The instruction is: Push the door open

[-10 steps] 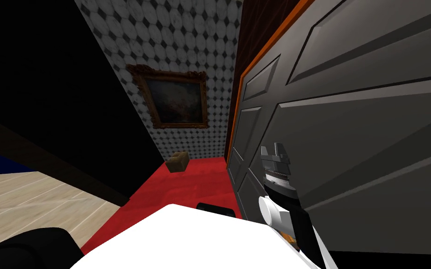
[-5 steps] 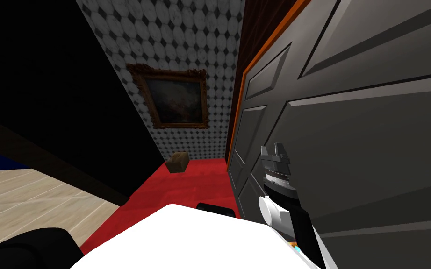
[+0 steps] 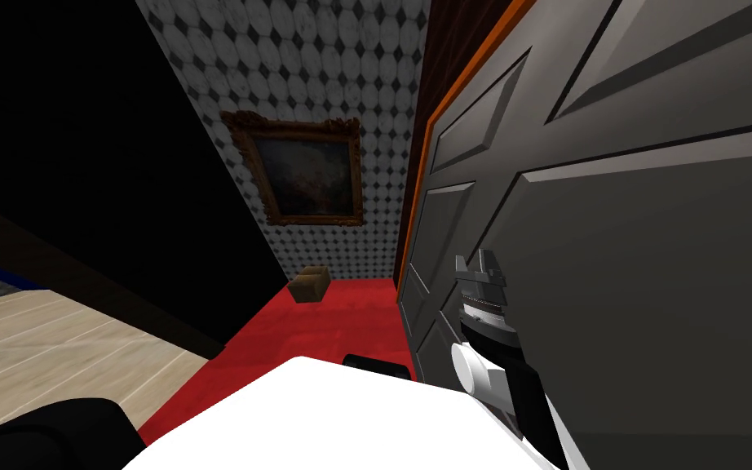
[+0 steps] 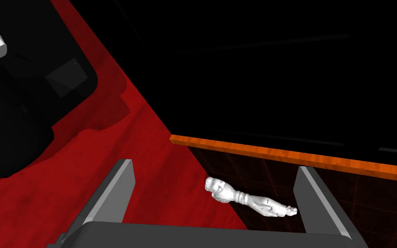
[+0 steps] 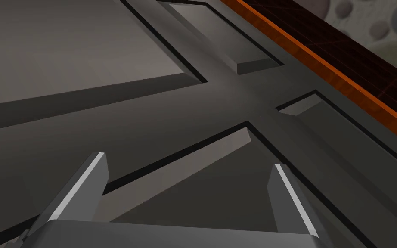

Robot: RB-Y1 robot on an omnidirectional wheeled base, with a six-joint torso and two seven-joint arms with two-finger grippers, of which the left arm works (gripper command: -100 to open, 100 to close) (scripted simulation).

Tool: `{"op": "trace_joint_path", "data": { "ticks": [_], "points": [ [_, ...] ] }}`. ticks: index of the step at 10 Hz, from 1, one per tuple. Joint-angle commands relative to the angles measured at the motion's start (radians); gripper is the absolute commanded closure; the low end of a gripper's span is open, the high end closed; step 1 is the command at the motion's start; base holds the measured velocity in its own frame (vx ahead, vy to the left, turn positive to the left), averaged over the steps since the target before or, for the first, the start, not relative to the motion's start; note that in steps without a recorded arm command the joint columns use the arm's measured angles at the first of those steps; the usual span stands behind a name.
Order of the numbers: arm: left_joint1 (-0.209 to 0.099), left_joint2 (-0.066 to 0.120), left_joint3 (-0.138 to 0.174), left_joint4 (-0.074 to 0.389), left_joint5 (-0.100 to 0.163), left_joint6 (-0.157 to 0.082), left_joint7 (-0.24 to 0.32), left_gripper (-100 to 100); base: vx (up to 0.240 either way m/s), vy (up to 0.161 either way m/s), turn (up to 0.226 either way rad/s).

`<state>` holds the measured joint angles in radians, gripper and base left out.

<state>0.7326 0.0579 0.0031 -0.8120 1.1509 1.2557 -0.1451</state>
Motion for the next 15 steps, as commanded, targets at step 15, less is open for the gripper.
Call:
{"op": "trace_joint_path", "data": {
  "ticks": [15],
  "points": [
    [0.035,-0.027,0.003,0.158,0.137,0.256,-0.022,-100,0.092,-0.065,0.051]
  ]
}}
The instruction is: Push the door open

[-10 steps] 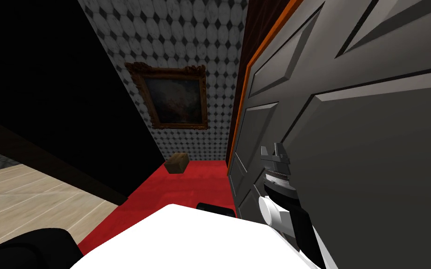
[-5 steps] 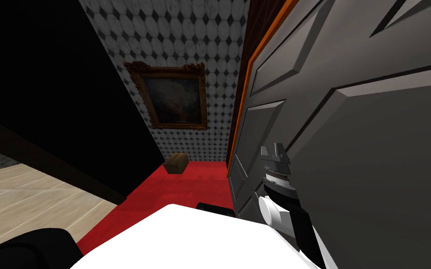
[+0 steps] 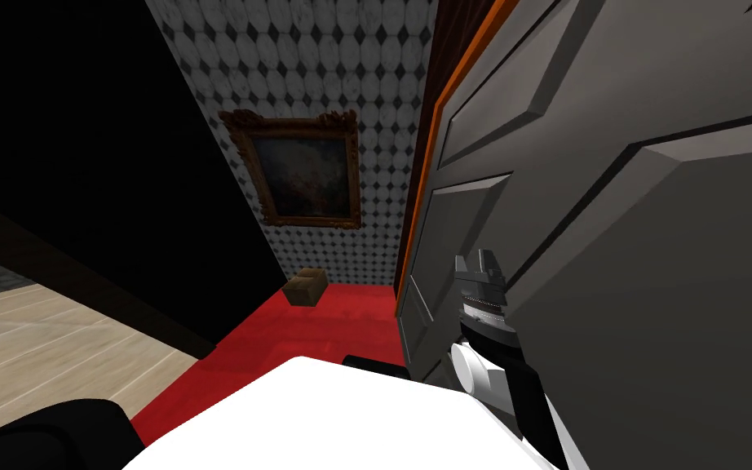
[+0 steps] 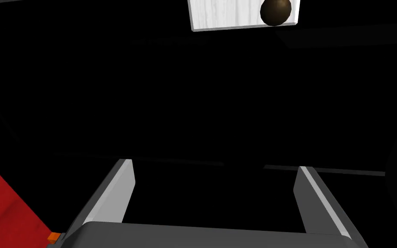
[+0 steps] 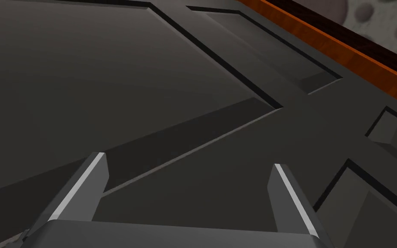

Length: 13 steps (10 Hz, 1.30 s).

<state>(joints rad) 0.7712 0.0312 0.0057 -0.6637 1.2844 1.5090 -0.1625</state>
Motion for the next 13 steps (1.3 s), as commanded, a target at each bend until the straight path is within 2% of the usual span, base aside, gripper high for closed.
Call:
{"op": "trace_joint_path", "data": {
  "ticks": [1,2,4,5,8,13],
  "points": [
    [-0.001,-0.005,0.002,0.031,0.019,0.031,-0.008,-100,0.09,-0.076,0.039],
    [0.001,-0.008,0.002,0.043,0.029,0.048,-0.011,-100,0.106,-0.104,0.059],
    [0.003,-0.011,0.002,0.056,0.039,0.065,-0.013,-100,0.103,-0.1,0.025],
    [0.005,-0.015,0.003,0.075,0.053,0.091,-0.017,-100,0.12,-0.102,0.067],
    [0.005,-0.015,0.003,0.075,0.053,0.091,-0.017,-100,0.051,-0.05,0.019],
    [0.005,-0.015,0.003,0.075,0.053,0.091,-0.017,-100,-0.004,0.005,-0.001]
  ]
}}
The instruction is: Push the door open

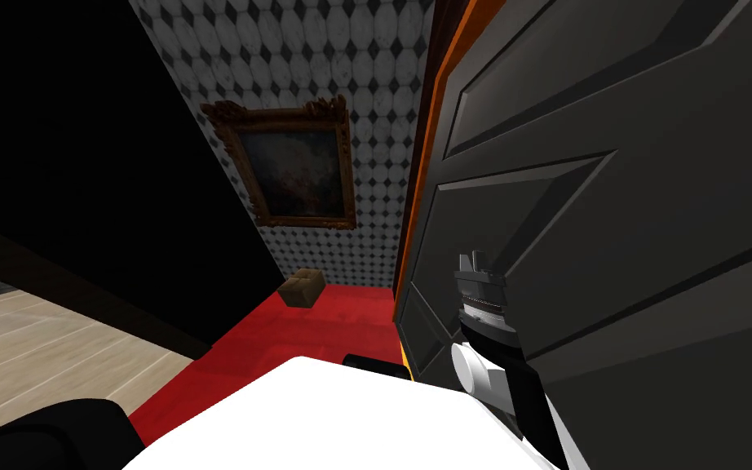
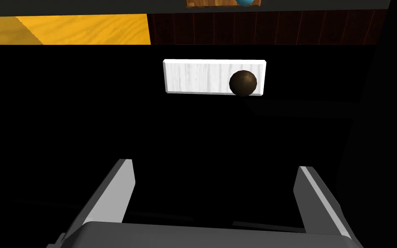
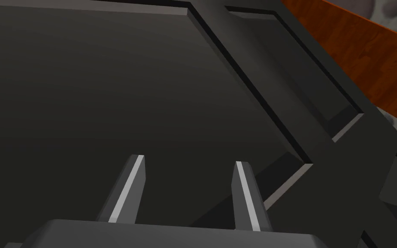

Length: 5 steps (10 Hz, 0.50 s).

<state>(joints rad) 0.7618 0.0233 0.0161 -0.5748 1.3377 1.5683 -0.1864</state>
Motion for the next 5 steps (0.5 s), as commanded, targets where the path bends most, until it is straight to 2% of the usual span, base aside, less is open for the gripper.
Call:
{"op": "trace_joint_path", "data": {
  "ticks": [1,2,3,4,5],
  "points": [
    [0.015,-0.007,-0.007,-0.014,0.0,0.032,0.007,-100,0.0,0.0,0.0],
    [-0.02,0.021,-0.004,-0.017,0.015,0.011,0.01,-100,0.101,0.0,0.109],
    [-0.02,0.021,-0.004,-0.017,0.015,0.011,0.01,-100,0.126,-0.011,0.071],
    [-0.039,0.034,-0.005,-0.018,0.028,0.02,0.013,-100,0.15,-0.016,0.097],
    [-0.042,0.036,-0.006,-0.018,0.03,0.021,0.013,-100,0.132,-0.007,0.052]
  ]
}}
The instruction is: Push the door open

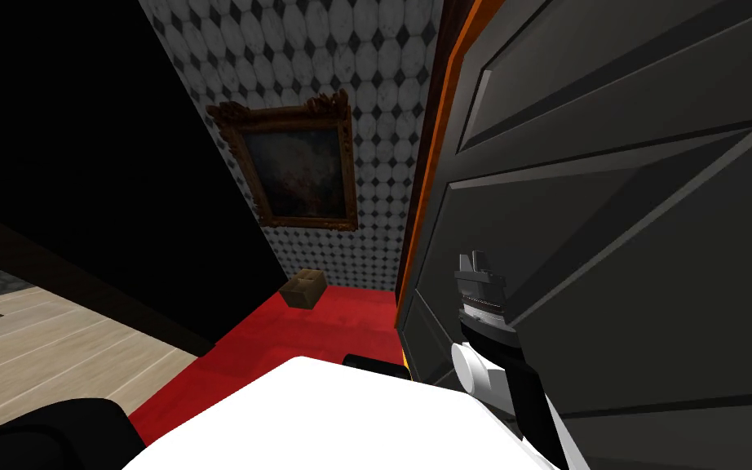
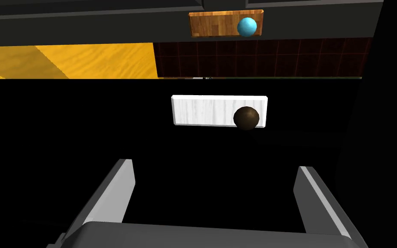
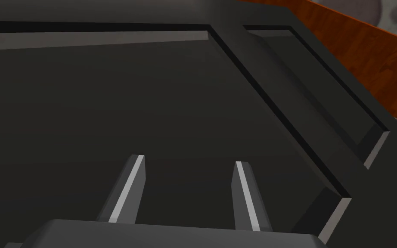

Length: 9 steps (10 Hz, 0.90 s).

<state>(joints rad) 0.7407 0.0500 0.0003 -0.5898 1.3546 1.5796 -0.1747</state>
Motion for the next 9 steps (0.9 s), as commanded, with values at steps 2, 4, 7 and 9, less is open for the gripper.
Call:
{"op": "trace_joint_path", "data": {
  "ticks": [2,4,7,9],
  "points": [
    [-0.041,0.022,0.008,-0.003,0.025,0.019,0.004,-100,0.089,-0.014,0.038],
    [-0.057,0.031,0.006,-0.003,0.035,0.026,0.006,-100,0.104,-0.018,0.072],
    [-0.095,0.052,0.001,-0.003,0.058,0.044,0.011,-100,0.072,-0.013,0.078],
    [-0.122,0.067,-0.002,-0.003,0.075,0.057,0.014,-100,0.161,-0.041,0.091]
  ]
}}
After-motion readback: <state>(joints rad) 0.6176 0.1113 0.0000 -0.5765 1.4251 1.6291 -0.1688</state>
